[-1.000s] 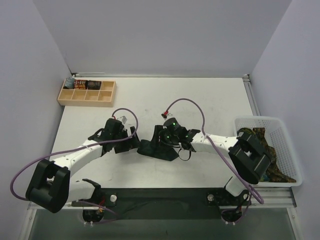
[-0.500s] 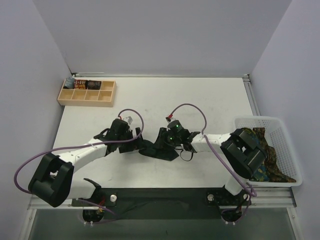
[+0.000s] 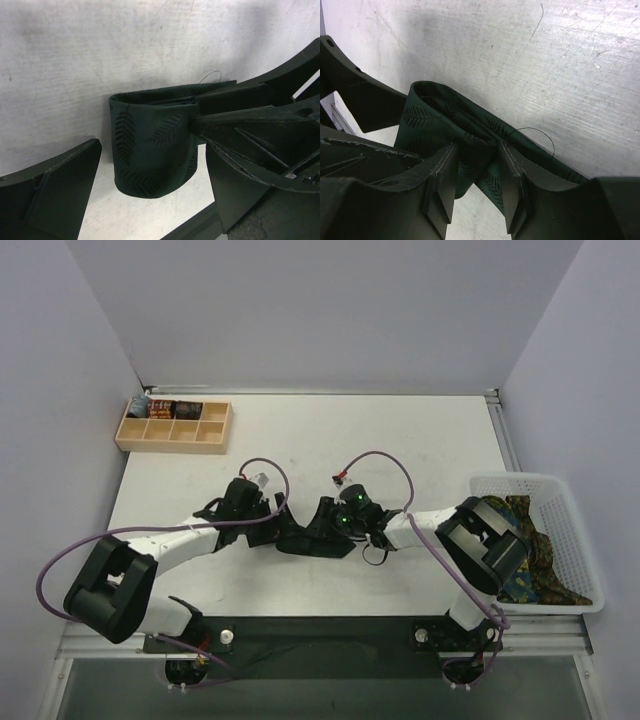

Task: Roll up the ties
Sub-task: Roll the tie

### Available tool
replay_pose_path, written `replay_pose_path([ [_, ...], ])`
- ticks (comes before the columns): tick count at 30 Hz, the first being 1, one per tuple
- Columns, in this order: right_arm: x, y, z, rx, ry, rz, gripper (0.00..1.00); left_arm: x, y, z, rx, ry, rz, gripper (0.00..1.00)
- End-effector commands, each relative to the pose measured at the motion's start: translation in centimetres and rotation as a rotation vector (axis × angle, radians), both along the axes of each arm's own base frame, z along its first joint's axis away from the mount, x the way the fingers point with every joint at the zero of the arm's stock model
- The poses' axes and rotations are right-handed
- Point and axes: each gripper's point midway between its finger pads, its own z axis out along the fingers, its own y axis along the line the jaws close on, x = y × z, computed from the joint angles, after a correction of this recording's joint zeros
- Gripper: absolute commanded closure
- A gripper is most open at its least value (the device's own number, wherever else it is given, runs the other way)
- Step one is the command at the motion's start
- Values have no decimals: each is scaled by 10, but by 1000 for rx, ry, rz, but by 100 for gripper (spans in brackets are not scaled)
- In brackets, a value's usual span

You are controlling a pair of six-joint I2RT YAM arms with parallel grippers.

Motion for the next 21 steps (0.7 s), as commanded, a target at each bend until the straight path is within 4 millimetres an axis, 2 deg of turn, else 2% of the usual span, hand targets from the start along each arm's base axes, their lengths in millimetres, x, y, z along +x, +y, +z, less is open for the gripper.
replay_pose_path([
  [1, -5, -9, -14, -43, -3, 9, 63, -9, -2, -1, -26, 59, 33, 3],
  [6, 0, -5, 0, -16, -39, 12, 59, -14, 5, 4, -51, 38, 87, 3],
  [12, 6, -5, 34, 11, -92, -5, 56, -9, 0, 11, -116, 4, 123, 3],
  [16, 0, -10, 38, 13, -82, -19, 58, -10, -3, 8, -121, -2, 119, 4],
  [21, -15, -4, 31, 11, -56, 18, 60, -8, -4, 6, -119, -25, 116, 7],
])
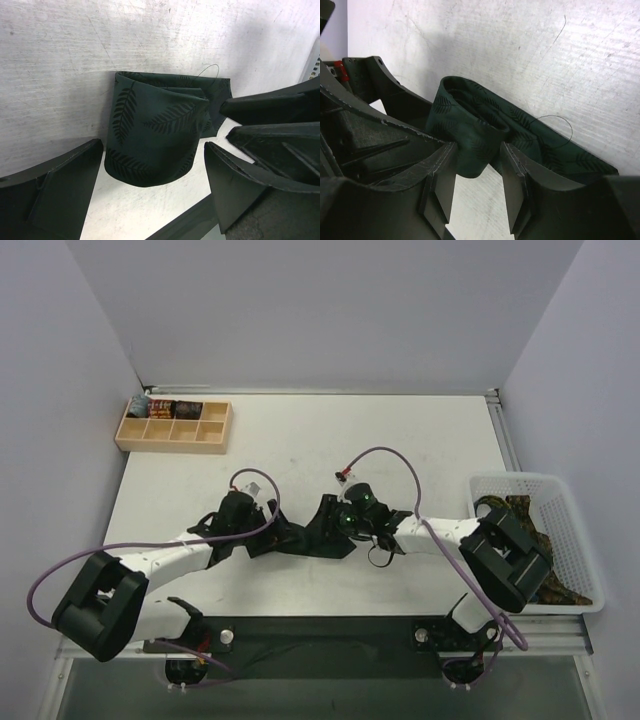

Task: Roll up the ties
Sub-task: Roll the tie

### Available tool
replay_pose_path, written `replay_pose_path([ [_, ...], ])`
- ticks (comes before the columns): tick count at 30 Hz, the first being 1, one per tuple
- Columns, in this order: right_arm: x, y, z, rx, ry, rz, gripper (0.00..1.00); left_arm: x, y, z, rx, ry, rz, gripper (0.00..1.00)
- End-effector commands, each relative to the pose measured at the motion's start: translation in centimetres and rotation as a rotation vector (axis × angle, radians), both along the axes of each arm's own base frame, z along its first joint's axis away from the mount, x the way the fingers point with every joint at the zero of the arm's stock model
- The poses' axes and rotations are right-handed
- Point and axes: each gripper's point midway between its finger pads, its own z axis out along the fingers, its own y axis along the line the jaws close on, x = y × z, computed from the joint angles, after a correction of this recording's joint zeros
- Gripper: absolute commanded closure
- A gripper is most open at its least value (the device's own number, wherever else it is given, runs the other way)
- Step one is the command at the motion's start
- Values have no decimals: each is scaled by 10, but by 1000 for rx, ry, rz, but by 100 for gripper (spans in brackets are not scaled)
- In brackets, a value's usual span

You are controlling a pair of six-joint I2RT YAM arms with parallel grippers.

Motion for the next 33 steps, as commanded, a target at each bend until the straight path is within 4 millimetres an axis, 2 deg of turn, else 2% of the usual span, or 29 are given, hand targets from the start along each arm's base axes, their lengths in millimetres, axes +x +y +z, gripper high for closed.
replay_pose_path([
  [1, -13, 1, -8, -18, 23, 16, 61, 11, -6, 8, -23, -69, 9, 7],
  [9, -25, 4, -37, -18, 69, 12, 68, 8, -8, 8, -12, -89, 1, 7],
  [15, -24, 2, -48, -9, 79, 5, 71, 10, -6, 7, 20, -140, -4, 7],
  [33, -21, 3, -42, 36, 95, 14, 71, 27, -4, 4, 122, -349, -28, 7],
])
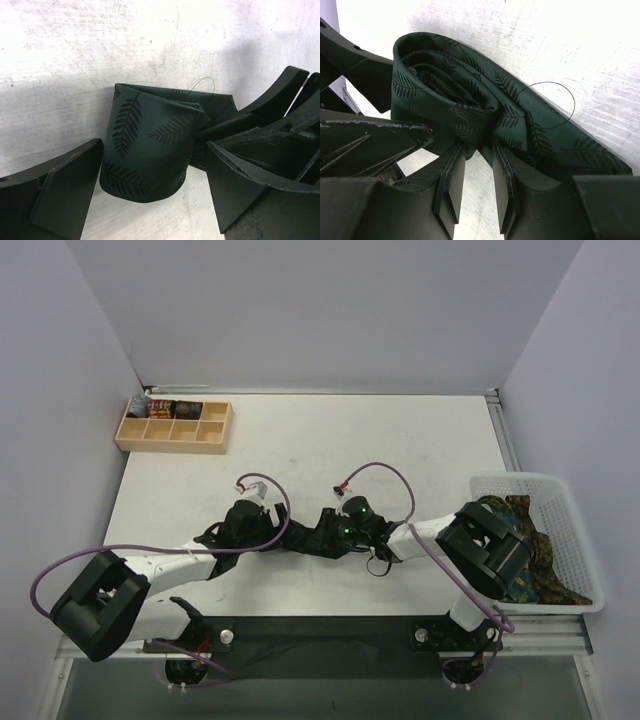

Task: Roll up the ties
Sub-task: Roll the tie

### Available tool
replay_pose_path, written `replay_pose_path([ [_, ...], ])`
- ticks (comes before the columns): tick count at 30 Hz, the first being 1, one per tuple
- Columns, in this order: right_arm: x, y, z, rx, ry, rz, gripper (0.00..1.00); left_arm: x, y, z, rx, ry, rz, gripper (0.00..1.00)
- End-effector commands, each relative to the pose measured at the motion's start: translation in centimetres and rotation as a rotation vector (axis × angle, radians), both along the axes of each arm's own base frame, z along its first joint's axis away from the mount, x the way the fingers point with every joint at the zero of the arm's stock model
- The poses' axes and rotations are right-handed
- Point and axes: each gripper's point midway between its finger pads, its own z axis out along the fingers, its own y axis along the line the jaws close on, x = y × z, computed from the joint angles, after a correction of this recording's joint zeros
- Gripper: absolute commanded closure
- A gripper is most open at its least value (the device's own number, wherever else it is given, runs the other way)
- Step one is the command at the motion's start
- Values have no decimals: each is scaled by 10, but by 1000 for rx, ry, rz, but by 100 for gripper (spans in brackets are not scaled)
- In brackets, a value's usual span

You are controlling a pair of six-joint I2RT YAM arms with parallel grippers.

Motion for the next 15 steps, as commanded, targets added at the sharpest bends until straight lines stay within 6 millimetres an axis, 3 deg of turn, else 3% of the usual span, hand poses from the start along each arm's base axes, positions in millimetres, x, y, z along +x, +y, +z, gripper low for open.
replay_pose_path([
  [1, 1, -1, -3, 3, 6, 1, 71, 13, 0, 5, -6, -89, 15, 7],
  [9, 1, 1, -3, 10, 13, 10, 71, 3, -19, 0, -83, -48, -64, 12],
  [15, 5, -2, -2, 12, 6, -4, 71, -7, -15, 1, -107, -39, -64, 14],
])
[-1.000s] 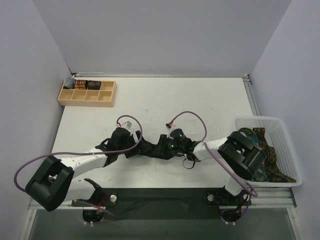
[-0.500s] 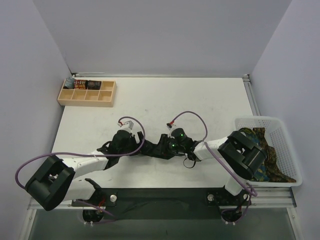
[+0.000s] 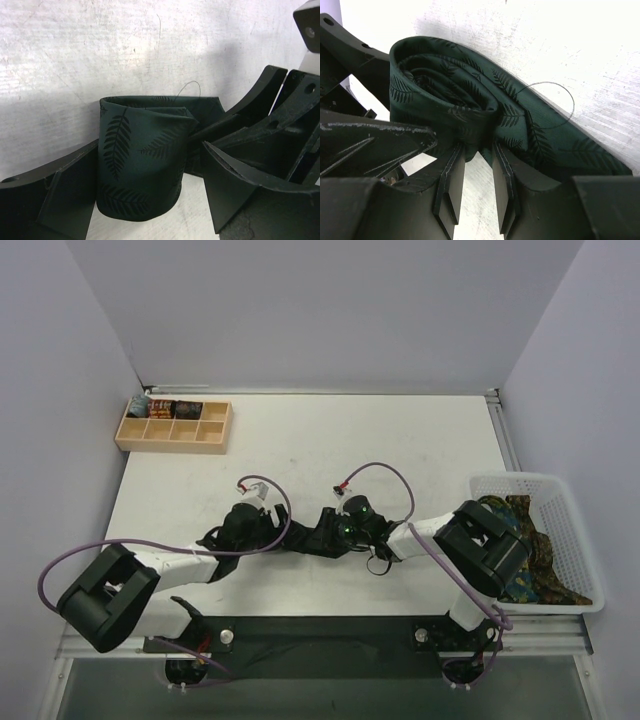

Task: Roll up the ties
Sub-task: Roll the tie

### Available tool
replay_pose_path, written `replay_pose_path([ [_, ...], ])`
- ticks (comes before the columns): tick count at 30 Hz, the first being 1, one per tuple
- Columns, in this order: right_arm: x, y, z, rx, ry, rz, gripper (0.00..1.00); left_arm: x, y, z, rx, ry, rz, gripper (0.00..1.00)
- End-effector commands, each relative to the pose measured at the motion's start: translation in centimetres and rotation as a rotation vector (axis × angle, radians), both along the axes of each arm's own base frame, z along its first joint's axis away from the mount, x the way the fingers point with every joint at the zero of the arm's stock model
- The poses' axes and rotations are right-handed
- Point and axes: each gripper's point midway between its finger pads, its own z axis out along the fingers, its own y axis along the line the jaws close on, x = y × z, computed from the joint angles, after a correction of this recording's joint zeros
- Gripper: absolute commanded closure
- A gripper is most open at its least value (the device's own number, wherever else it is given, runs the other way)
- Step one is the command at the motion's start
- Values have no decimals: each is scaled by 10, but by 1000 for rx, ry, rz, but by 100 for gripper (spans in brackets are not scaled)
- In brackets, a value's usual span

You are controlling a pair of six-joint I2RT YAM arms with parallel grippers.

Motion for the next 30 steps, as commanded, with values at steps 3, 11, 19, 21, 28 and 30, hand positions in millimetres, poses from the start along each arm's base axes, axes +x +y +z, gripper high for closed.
replay_pose_path([
  [3, 6, -3, -2, -5, -2, -19, 71, -16, -2, 2, -42, 16, -40, 15],
  [11, 8, 1, -1, 4, -2, -14, 71, -15, -4, 1, -41, 21, -46, 34],
  [19, 15, -1, 14, 2, -42, -36, 70, -11, -1, 5, -32, 34, -2, 65],
  [21, 17, -10, 21, -40, -71, -58, 68, -14, 11, -2, 29, 74, 38, 69],
  [28, 12, -64, 37, -253, -173, -113, 62, -12, 68, 6, 353, 112, 187, 75],
  [30, 3, -82, 41, -310, -179, -105, 61, -12, 85, 12, 458, 124, 222, 75],
])
